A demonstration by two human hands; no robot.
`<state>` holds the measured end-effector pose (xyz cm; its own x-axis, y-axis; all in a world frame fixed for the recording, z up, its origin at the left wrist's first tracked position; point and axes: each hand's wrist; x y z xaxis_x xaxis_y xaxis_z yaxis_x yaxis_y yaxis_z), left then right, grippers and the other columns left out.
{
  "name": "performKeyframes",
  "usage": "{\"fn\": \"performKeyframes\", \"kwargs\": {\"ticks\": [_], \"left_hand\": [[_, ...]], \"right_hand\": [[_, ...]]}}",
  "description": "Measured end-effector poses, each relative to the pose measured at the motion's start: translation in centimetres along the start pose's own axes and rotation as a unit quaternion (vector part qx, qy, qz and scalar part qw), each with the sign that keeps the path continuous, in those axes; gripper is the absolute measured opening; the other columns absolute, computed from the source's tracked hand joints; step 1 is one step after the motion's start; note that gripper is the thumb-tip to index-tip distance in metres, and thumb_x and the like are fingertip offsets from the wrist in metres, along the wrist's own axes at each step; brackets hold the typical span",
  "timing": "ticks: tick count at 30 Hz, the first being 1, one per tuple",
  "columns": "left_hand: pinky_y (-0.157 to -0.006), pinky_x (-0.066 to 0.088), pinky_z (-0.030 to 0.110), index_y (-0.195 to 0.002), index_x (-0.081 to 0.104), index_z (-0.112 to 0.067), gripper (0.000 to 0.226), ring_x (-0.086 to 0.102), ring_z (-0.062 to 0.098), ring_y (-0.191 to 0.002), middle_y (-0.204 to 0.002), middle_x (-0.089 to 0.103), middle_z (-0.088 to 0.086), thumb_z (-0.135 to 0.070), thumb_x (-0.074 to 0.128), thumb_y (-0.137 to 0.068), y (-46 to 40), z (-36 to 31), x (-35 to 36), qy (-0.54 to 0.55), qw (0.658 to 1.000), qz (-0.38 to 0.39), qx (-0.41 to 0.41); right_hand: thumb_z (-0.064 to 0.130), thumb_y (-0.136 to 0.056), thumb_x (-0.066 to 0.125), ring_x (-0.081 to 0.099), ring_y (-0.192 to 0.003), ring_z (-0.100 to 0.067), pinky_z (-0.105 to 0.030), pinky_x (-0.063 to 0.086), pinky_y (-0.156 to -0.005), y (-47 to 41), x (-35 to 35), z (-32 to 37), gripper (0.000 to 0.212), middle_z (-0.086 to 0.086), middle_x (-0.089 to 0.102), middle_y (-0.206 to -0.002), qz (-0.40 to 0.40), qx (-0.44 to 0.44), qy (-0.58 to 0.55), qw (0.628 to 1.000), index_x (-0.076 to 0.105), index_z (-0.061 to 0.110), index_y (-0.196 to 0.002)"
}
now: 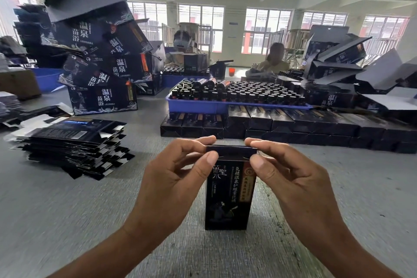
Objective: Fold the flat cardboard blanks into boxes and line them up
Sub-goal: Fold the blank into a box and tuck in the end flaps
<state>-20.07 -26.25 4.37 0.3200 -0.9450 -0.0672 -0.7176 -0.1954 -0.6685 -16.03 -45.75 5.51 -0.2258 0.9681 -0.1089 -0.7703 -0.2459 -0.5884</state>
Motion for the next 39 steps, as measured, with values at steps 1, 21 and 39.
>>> {"fn": "performKeyframes", "kwargs": {"ticks": [1,21,39], "left_hand": [[-0.082,0.057,0.019,-0.102,0.064,-0.024,0.015,0.071,0.011,-0.105,-0.119,0.072,-0.012,-0.028,0.067,-0.088,0.0,0.0,0.0,0.007,1.000,-0.001,-0.003],[-0.087,0.052,0.012,-0.115,0.074,-0.025,0.024,0.064,0.006,-0.118,-0.120,0.071,-0.015,-0.018,0.065,-0.094,-0.1,-0.2,-0.4,-0.065,0.996,0.018,0.051],[-0.076,0.056,0.017,-0.109,0.075,-0.005,0.021,0.066,0.007,-0.113,-0.122,0.069,0.001,-0.012,0.069,-0.090,-0.4,0.8,-0.6,-0.175,0.966,0.024,0.187]], "right_hand": [[0.034,-0.085,0.067,0.069,-0.106,0.000,-0.007,0.051,-0.082,0.0,0.0,0.0,0.027,0.021,0.074,-0.110,0.000,0.000,0.001,1.000,0.072,0.043,-0.110],[0.022,-0.084,0.066,0.067,-0.110,-0.001,-0.011,0.052,-0.084,0.0,-0.2,-0.2,0.022,0.017,0.073,-0.117,0.010,0.000,-0.026,1.000,0.078,0.027,-0.102],[0.026,-0.096,0.059,0.063,-0.115,-0.003,-0.012,0.051,-0.085,-0.3,0.1,-2.0,0.019,0.013,0.065,-0.127,-0.026,-0.157,0.200,0.967,0.071,0.019,-0.108]]}}
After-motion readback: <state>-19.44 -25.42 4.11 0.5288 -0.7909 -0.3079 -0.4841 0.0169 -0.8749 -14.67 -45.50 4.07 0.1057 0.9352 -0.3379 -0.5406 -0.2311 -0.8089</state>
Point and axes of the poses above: each hand's wrist, its own y-axis away from the middle knuckle, its own x-axis out of the palm, z = x × y
